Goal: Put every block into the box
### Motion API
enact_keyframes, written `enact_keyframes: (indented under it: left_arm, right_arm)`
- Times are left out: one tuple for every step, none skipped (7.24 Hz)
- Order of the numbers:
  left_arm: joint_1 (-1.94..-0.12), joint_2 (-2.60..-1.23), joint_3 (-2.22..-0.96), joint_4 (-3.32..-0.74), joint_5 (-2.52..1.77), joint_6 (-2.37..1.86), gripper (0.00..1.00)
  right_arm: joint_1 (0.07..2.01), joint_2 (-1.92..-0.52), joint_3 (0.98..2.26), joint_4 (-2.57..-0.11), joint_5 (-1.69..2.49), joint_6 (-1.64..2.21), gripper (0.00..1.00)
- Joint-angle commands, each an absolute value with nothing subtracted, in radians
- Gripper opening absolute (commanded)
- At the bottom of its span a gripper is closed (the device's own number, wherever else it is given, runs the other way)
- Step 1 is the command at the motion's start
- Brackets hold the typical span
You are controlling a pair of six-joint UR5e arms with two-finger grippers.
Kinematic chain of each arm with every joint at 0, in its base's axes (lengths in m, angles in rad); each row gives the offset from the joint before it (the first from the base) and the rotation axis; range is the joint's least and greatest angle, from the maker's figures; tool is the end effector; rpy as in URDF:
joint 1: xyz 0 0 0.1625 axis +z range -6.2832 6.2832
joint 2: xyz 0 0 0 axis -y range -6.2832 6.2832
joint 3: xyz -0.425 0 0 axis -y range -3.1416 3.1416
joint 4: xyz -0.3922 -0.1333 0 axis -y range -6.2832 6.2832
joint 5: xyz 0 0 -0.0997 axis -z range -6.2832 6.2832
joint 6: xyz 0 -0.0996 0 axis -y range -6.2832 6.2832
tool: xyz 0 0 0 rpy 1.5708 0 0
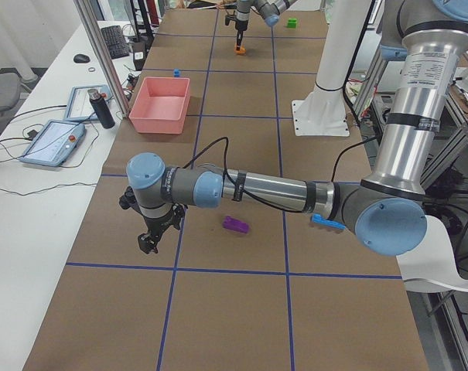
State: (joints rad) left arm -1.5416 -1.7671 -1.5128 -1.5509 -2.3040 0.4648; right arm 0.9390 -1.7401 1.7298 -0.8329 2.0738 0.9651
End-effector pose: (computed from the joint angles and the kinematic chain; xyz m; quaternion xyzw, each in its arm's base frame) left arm -0.0497 -0.5808 0.5870 0.1313 0.3374 0.2484 0.8984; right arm -0.1988 -0.4160 0.5843 0.0739 -0.4091 0.0628 0.9073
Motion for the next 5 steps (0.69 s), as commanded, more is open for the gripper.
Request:
enact_keyframes:
  left_arm:
    - [-1.542,-1.767,-1.516,-1.551,-2.304,0.465,1.0]
    - [-1.542,-1.767,-1.516,-1.551,-2.304,0.465,1.0]
    - [-1.534,-1.769,-1.516,-1.551,-2.304,0.465,1.0]
    - [-1.529,-1.769,-1.517,-1.552,-2.304,0.465,1.0]
    - [-1.52,-1.77,-1.517,-1.552,-2.304,0.465,1.0]
  right_arm:
    - [1.029,-1.575,1.747,-0.847,2.068,0.969,0.0]
    - [1.051,-1.439,1.686,-0.885,2.068,0.973,0.0]
    - [1.051,-1.284,1.596,-0.934,2.066,1.02,0.0]
    - [1.051,-1.141,1.5,-0.943,2.065,1.082,0.0]
    - [1.045,-0.992,1.374,-0.946,2.062,1.122,0.0]
